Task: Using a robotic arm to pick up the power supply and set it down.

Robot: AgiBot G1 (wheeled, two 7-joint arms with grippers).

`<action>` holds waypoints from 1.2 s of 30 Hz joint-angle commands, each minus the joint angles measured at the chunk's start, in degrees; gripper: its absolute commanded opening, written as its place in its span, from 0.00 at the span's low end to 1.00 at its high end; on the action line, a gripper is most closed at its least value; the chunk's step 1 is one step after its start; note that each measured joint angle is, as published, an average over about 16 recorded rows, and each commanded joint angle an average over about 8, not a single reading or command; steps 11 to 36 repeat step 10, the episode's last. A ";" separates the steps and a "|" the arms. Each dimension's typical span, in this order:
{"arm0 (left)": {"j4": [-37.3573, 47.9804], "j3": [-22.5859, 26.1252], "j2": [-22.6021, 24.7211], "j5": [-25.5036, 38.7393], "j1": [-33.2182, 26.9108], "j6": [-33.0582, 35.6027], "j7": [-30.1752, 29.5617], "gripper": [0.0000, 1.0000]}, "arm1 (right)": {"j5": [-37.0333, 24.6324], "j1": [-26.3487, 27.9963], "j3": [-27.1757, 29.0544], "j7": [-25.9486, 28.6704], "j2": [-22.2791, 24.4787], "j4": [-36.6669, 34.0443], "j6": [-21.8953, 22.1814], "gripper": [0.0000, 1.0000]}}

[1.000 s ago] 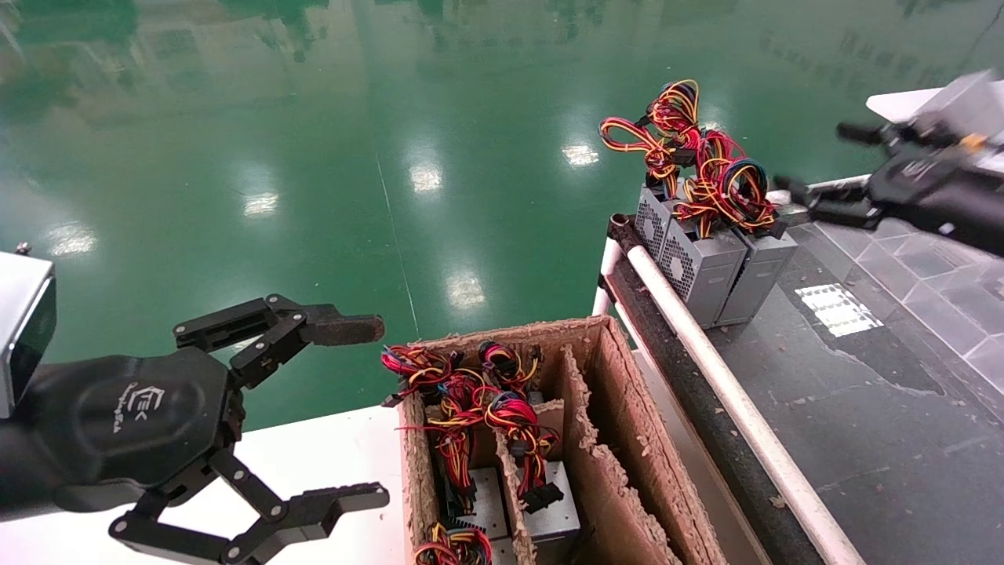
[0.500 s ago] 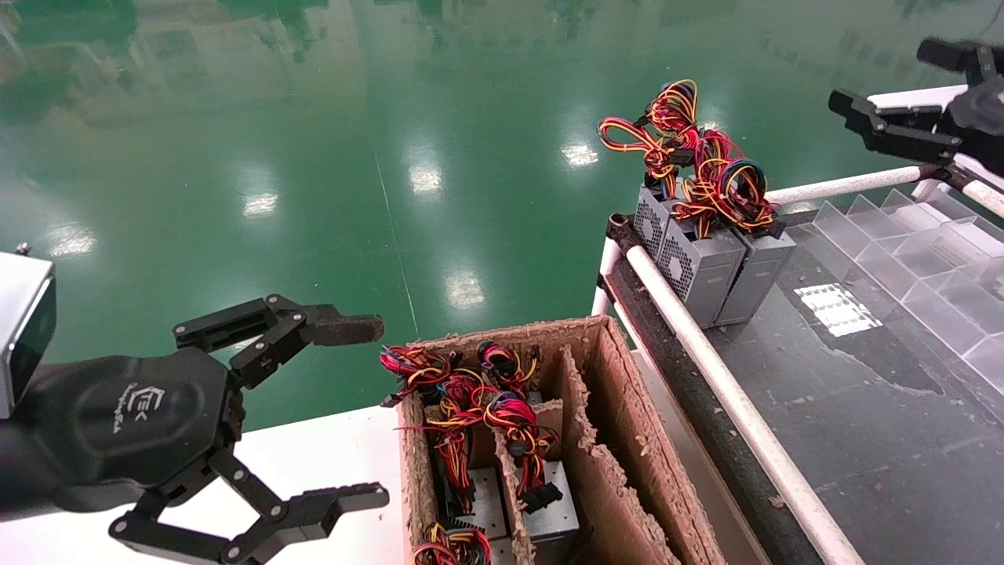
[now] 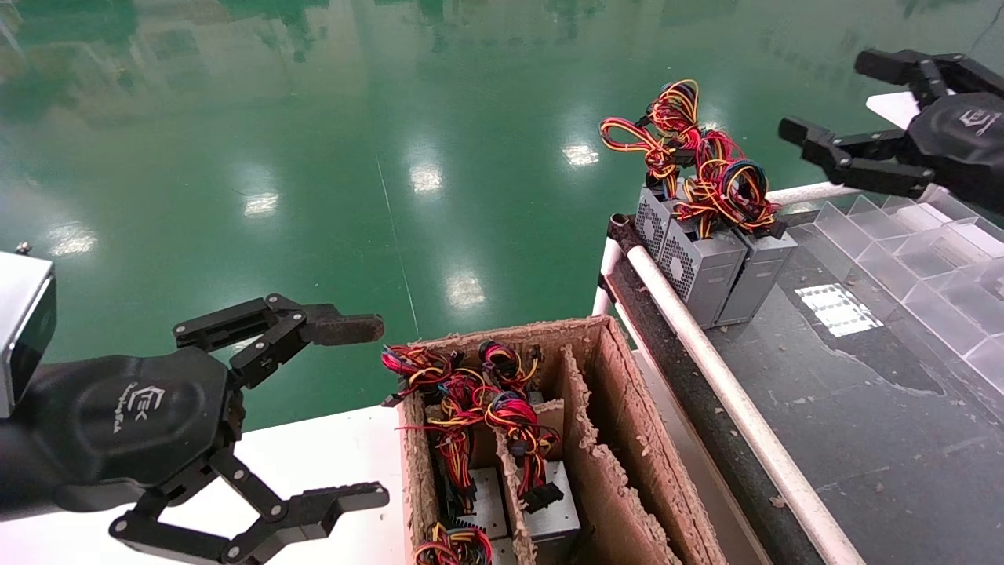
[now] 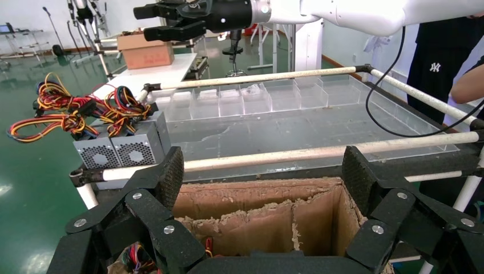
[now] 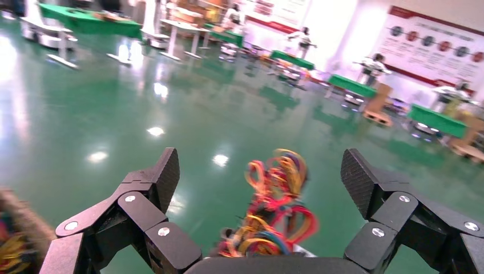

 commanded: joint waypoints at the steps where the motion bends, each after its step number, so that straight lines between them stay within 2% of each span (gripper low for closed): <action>1: 0.00 0.00 0.00 0.00 0.00 0.00 0.00 1.00 | 0.78 -1.35 -0.04 1.32 0.42 2.49 -0.59 1.00; 10: 0.00 0.01 0.00 0.00 0.00 0.00 0.00 1.00 | 3.74 -6.43 -0.18 6.30 2.02 11.87 -2.79 1.00; 36: 0.00 0.01 0.00 0.00 0.00 0.00 0.00 1.00 | 3.74 -6.43 -0.18 6.30 2.02 11.87 -2.79 1.00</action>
